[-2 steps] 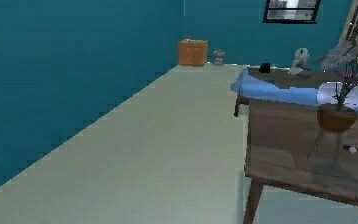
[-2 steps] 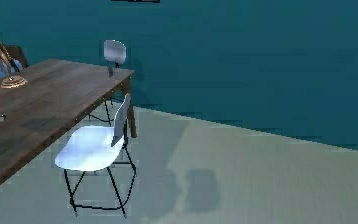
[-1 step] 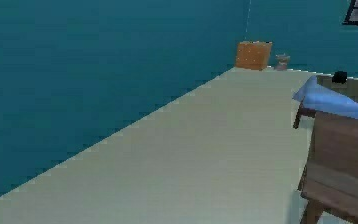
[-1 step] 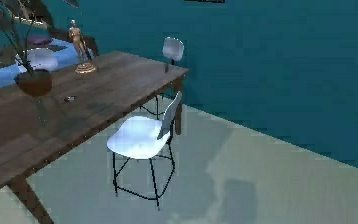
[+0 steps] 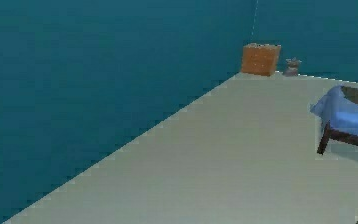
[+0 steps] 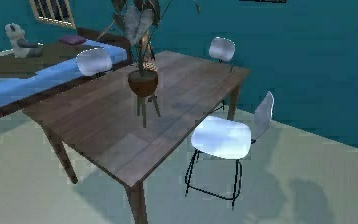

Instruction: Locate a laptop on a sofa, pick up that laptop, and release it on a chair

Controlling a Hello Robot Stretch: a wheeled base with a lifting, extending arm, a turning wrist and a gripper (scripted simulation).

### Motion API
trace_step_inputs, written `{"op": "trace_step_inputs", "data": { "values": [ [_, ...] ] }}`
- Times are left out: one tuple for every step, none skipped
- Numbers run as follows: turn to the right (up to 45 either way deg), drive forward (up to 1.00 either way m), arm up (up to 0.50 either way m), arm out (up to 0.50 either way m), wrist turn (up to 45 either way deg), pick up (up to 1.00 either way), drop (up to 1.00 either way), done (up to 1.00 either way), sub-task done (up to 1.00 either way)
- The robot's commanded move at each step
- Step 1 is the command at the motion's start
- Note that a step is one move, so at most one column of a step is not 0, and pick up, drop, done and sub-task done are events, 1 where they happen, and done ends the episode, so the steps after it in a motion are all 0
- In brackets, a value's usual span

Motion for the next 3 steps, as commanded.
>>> {"op": "trace_step_inputs", "data": {
  "values": [
    [15.0, 0.00, 0.00, 0.00, 0.0, 0.00, 0.00, 0.00, 0.00],
    [0.0, 1.00, 0.00, 0.00, 0.0, 0.00, 0.00, 0.00, 0.00],
    [0.0, 1.00, 0.00, 0.00, 0.0, 0.00, 0.00, 0.00, 0.00]
  ]
}}
